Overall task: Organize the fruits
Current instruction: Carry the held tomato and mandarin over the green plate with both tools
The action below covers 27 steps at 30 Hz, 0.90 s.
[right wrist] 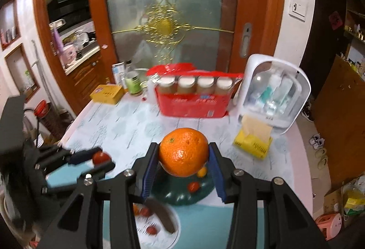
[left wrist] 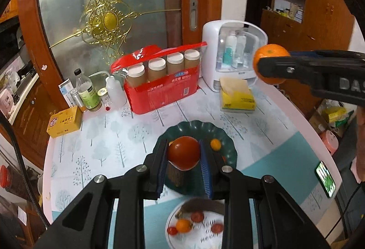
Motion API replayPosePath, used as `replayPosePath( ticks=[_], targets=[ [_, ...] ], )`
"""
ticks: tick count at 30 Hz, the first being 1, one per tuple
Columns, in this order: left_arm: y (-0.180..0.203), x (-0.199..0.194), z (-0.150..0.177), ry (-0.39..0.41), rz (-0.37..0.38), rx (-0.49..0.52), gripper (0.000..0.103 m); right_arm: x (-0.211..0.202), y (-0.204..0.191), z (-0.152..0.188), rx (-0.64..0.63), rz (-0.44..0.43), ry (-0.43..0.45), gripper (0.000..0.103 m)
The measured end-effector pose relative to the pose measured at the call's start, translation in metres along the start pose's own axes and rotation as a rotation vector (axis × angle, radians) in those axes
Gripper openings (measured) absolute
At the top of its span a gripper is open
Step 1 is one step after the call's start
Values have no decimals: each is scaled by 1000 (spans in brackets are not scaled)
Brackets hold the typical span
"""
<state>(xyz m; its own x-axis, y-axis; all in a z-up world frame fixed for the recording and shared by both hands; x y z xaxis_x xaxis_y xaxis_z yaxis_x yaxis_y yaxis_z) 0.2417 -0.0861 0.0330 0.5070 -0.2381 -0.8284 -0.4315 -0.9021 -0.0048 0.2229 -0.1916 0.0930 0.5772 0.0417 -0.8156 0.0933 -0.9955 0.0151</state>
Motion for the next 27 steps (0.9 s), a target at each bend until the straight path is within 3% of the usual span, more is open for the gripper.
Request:
replayPosePath(
  ticks=[6,10,17,25,27],
  targets=[
    [-2,69,-17,-72,-15,-88,25,85,20,-9,15,-33,-96,44],
    [1,122,-12,-142,-22,-151,25,156,25,10,11,-132,-168,44],
    [16,206,19,-253,-54,-191,26,260,22,49,-33,-229,-302,44],
    [21,251,43,-331,-111,-173,26,321,21,78,-100,-247,-369,44],
    [18,252,45,-332,-122,-169,32,325,20,79,-116,-256,-363,46]
  ],
)
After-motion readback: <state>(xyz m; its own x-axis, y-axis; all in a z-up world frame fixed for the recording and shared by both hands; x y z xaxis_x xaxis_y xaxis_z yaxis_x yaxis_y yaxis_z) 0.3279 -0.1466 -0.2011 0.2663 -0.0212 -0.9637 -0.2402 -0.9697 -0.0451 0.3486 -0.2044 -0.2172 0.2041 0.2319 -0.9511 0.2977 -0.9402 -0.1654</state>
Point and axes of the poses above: each gripper's, at about its wrist camera, not at the fingertips, and x roughly the way its jaws point, y to its right, z to its underside, the point moved 8 cm from there along x, roughly the way its jaws point, and after that the axes turned 9 degrees about -y, right-handed, at the moved point
